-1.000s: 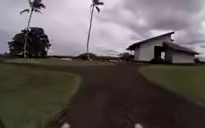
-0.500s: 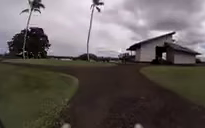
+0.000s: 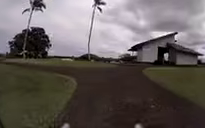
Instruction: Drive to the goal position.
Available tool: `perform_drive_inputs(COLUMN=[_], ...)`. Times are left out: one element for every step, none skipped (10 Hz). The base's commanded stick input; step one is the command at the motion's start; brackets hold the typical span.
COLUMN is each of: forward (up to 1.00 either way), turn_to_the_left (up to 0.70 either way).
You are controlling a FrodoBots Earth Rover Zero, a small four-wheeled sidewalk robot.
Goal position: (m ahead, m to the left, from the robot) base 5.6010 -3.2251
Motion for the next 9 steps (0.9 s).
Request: perform_drive_inputs(forward=[0.70,0.70,0.70,0.70,0.70,0.70,0.70,0.70,0.70], turn_to_the_left=[0.03,0.00,0.00,0.00,0.03,0.01,0.06,0.02,0.00])
